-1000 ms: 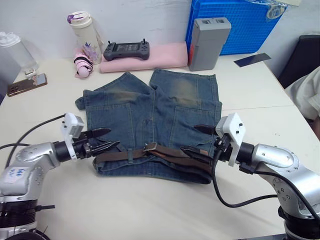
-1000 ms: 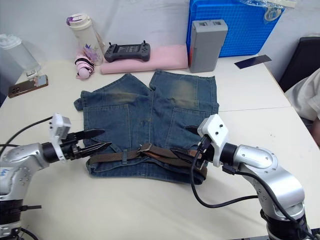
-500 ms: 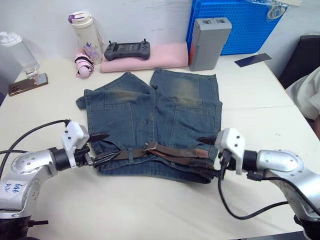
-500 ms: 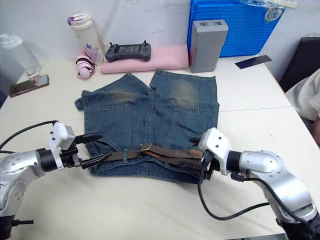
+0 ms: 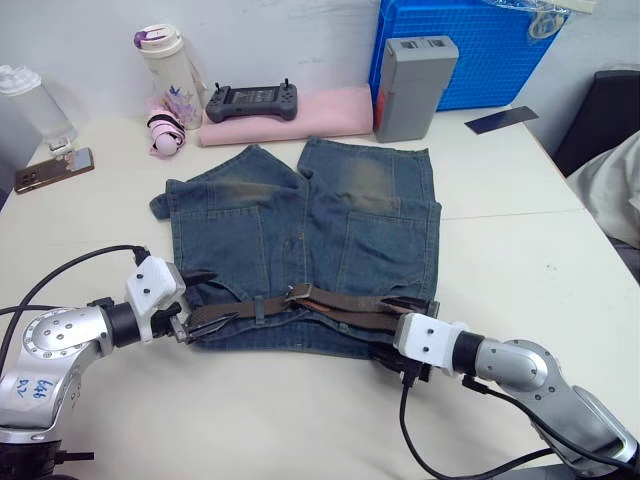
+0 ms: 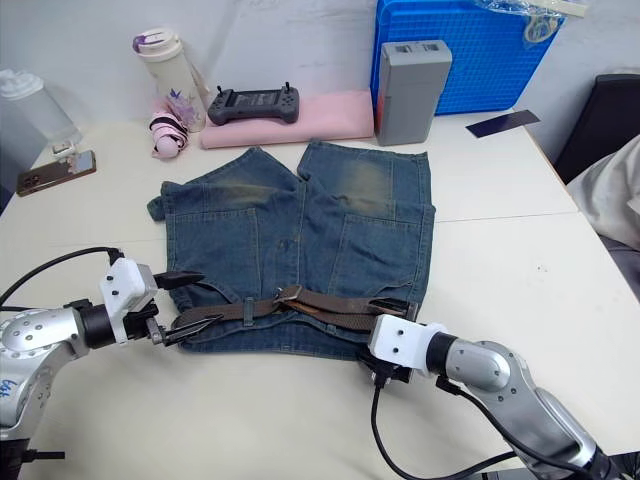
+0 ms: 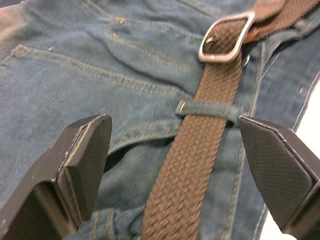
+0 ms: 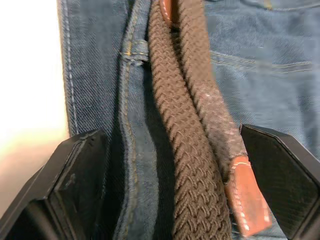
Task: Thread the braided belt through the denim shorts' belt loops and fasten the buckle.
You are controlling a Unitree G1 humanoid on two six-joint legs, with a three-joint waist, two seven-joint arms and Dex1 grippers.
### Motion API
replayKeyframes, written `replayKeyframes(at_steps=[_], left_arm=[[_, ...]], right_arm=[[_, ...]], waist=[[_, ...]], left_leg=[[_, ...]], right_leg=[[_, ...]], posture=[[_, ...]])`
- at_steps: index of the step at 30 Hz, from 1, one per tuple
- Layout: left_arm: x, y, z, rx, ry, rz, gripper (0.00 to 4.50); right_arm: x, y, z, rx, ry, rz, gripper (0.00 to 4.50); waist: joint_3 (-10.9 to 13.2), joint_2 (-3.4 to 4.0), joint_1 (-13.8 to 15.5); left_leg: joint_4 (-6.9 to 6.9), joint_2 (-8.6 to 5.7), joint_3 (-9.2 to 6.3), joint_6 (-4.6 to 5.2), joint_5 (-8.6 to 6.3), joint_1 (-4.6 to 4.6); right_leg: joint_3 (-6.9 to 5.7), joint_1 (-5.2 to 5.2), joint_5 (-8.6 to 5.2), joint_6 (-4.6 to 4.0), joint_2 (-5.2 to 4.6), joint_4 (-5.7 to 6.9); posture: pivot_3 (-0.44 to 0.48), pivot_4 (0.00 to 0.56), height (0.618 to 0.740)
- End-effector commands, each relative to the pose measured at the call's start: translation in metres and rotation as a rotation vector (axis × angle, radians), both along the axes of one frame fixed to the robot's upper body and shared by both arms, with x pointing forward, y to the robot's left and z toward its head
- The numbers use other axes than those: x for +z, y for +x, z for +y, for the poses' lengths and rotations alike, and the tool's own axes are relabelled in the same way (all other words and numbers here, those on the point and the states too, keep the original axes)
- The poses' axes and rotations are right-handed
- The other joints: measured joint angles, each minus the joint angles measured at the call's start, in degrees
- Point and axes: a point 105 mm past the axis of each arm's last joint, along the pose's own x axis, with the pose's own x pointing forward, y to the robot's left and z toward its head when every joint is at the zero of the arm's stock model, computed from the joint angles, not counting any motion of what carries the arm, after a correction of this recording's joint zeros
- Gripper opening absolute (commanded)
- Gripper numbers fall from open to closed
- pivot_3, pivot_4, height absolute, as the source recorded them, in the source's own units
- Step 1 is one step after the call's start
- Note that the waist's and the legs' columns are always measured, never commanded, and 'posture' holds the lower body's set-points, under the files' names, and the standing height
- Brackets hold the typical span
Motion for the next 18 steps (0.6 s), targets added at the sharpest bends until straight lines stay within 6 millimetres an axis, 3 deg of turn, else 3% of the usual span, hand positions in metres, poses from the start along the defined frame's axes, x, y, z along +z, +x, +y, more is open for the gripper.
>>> replayKeyframes(at_steps=[1,2,7,11,12,18], left_arm=[[0.003,-0.002,0.005,0.014,0.015,-0.056,4.37],[0.002,-0.002,0.005,0.017,0.013,-0.061,4.37],[0.002,-0.003,0.006,0.027,0.053,-0.126,4.5],[0.012,-0.004,0.01,0.033,0.073,-0.221,4.5],[0.013,-0.004,0.012,0.034,0.075,-0.235,4.5],[0.003,-0.02,0.023,-0.007,0.112,-0.195,4.5]], right_arm=[[0.004,0.002,-0.003,-0.048,-0.007,-0.115,4.5],[0.003,0.002,-0.002,-0.06,0.003,-0.121,4.5],[-0.011,-0.004,-0.001,-0.102,0.009,-0.065,2.16],[-0.017,-0.009,0.002,-0.107,0.012,-0.031,0.26],[-0.018,-0.009,0.003,-0.108,0.012,-0.023,0.06],[-0.018,-0.008,0.008,-0.098,0.011,-0.017,0.06]], waist=[[0.0,-0.01,0.0],[0.0,-0.02,0.0],[0.0,-0.04,0.0],[0.0,-0.06,0.0],[0.0,-0.08,0.0],[-0.1,-0.12,-0.1]], left_leg=[[-0.01,0.0,0.0,0.0,0.0,0.01],[-0.01,0.01,0.0,0.0,0.0,0.01],[0.05,0.0,0.01,-0.03,0.03,0.03],[0.08,0.0,-0.01,-0.05,0.03,0.03],[0.09,0.0,-0.01,-0.05,0.03,0.03],[0.05,0.02,0.01,-0.04,0.03,0.07]], right_leg=[[0.0,0.0,0.0,0.0,0.0,0.01],[0.0,0.0,0.0,0.0,0.0,0.01],[0.03,0.01,0.02,-0.03,0.0,0.1],[0.01,0.02,0.04,-0.05,0.01,0.12],[0.01,0.02,0.04,-0.05,0.01,0.12],[0.03,0.02,0.04,-0.06,0.04,0.11]], posture=[[0.0,0.15,0.718],[0.0,0.15,0.718],[0.0,0.15,0.718],[0.0,0.15,0.718],[0.0,0.15,0.718],[0.0,0.15,0.718]])
